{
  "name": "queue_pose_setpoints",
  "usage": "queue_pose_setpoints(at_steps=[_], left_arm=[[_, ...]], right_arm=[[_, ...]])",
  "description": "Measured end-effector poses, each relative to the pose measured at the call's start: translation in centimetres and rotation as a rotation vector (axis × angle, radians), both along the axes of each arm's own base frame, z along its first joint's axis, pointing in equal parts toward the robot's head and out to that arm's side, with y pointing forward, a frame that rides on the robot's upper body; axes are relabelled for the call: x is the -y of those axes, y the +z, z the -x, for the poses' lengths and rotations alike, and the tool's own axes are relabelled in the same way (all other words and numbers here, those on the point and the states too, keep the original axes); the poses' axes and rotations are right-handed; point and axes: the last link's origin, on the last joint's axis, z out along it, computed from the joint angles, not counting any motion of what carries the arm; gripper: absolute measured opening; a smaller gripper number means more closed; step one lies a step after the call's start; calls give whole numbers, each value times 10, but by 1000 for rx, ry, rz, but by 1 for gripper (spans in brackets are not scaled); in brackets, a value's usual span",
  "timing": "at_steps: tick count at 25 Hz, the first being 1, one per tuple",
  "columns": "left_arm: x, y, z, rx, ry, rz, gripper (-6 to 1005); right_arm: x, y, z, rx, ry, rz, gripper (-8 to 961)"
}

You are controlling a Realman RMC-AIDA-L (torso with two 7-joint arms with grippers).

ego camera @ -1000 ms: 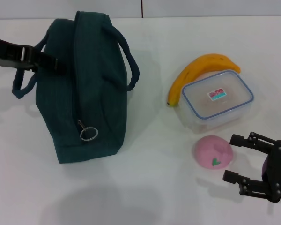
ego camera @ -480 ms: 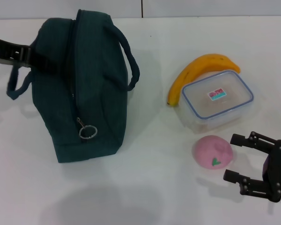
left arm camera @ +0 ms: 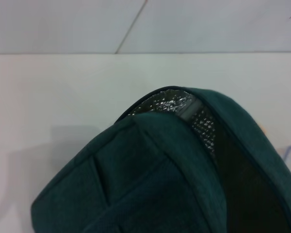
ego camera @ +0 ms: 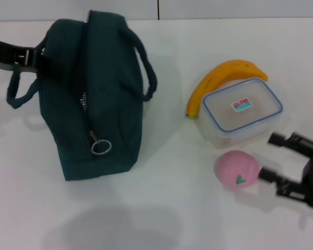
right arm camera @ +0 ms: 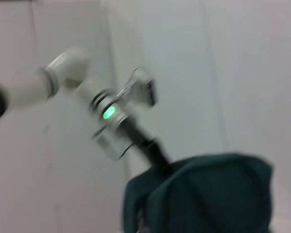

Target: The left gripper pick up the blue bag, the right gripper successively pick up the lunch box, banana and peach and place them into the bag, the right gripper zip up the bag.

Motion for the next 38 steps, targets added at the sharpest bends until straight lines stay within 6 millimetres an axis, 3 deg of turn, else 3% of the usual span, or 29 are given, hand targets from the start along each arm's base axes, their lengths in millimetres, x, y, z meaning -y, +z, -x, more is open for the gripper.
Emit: queue_pose_setpoints(at_steps=[8,18,27,38], left_arm=[[0,1,0,29,-25,3,35],[-3,1,-3,45,-30,1,35],[-5,-1,-14,79,-58,5,35],[-9,-3,-25,94,-91,9,35]], right_arm=[[-9,23,-23,-368,-442,-40,782],[-40,7,-46,-530,-841,104,781],[-81,-20,-35,-499,-985,177,779],[-109,-36,-12,-472,-1007,228,776]])
